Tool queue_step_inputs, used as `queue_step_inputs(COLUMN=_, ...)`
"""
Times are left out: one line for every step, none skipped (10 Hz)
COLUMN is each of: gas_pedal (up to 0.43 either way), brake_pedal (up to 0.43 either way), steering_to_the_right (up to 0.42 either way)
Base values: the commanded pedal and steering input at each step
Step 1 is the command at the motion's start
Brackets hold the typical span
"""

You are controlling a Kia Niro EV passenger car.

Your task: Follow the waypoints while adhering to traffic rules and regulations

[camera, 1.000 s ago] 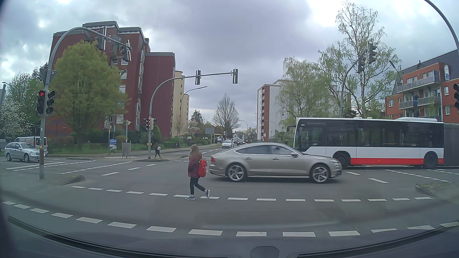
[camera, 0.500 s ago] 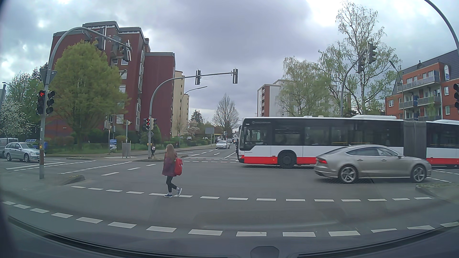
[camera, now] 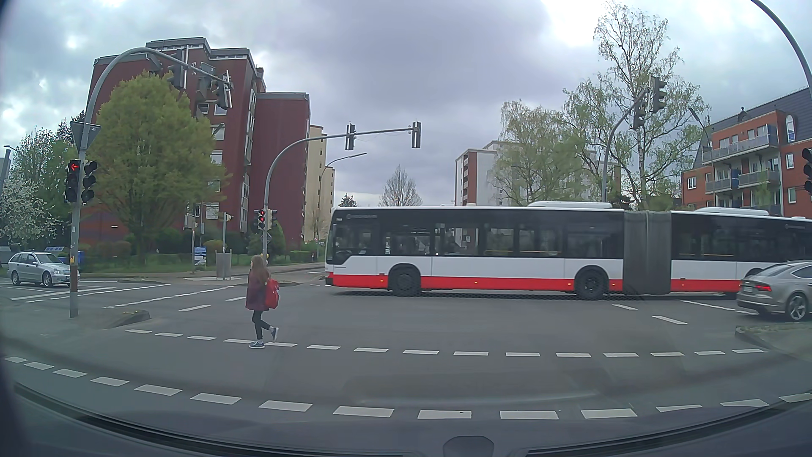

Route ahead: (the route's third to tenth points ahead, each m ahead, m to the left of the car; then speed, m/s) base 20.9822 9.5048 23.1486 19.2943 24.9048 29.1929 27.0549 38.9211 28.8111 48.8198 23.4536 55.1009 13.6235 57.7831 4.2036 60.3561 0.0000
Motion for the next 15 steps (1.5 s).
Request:
queue_step_inputs(gas_pedal=0.0, brake_pedal=0.293, steering_to_the_right=-0.01)
queue_step_inputs(gas_pedal=0.0, brake_pedal=0.293, steering_to_the_right=-0.01)
queue_step_inputs(gas_pedal=0.0, brake_pedal=0.293, steering_to_the_right=-0.01)
queue_step_inputs(gas_pedal=0.0, brake_pedal=0.293, steering_to_the_right=-0.01)
queue_step_inputs(gas_pedal=0.0, brake_pedal=0.293, steering_to_the_right=-0.01)
queue_step_inputs(gas_pedal=0.0, brake_pedal=0.293, steering_to_the_right=-0.01)
queue_step_inputs(gas_pedal=0.0, brake_pedal=0.293, steering_to_the_right=-0.01)
queue_step_inputs(gas_pedal=0.0, brake_pedal=0.293, steering_to_the_right=-0.01)
queue_step_inputs(gas_pedal=0.0, brake_pedal=0.293, steering_to_the_right=-0.01)
queue_step_inputs(gas_pedal=0.0, brake_pedal=0.293, steering_to_the_right=-0.01)
queue_step_inputs(gas_pedal=0.0, brake_pedal=0.293, steering_to_the_right=-0.01)
queue_step_inputs(gas_pedal=0.0, brake_pedal=0.293, steering_to_the_right=-0.01)
queue_step_inputs(gas_pedal=0.0, brake_pedal=0.293, steering_to_the_right=-0.01)
queue_step_inputs(gas_pedal=0.0, brake_pedal=0.293, steering_to_the_right=-0.01)
queue_step_inputs(gas_pedal=0.0, brake_pedal=0.293, steering_to_the_right=-0.01)
